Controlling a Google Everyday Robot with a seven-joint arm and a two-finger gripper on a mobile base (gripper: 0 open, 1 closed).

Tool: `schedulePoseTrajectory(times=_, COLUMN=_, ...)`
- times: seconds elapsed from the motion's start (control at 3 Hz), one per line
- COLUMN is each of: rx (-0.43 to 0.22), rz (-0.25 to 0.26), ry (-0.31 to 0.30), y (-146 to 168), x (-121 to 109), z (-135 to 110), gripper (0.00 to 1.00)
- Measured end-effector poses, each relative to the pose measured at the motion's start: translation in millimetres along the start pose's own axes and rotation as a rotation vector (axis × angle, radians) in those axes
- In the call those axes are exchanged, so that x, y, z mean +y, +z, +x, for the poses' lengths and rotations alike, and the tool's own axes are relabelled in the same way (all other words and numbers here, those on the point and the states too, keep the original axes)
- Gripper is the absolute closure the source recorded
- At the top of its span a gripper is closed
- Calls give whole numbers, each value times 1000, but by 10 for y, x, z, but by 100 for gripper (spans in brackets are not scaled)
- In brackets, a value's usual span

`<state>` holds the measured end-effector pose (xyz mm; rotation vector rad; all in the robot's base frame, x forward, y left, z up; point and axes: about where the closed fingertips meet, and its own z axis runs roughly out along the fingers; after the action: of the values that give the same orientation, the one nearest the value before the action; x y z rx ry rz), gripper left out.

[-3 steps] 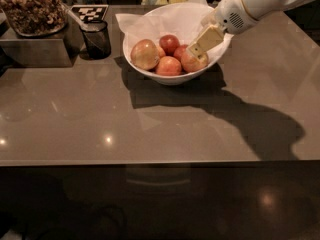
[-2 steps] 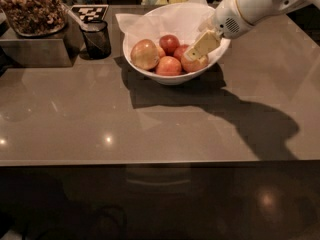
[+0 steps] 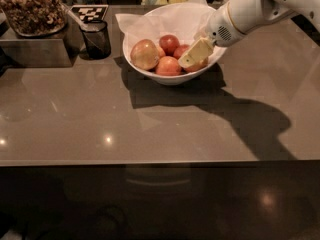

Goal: Pick apple from white bowl

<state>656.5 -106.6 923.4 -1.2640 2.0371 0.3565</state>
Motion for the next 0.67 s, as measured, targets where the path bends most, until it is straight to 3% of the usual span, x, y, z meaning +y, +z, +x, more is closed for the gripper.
schedulePoseTrajectory(times=0.67, rx=43, rz=-9, ry=30, y=103, x=-46, z=144, gripper=31)
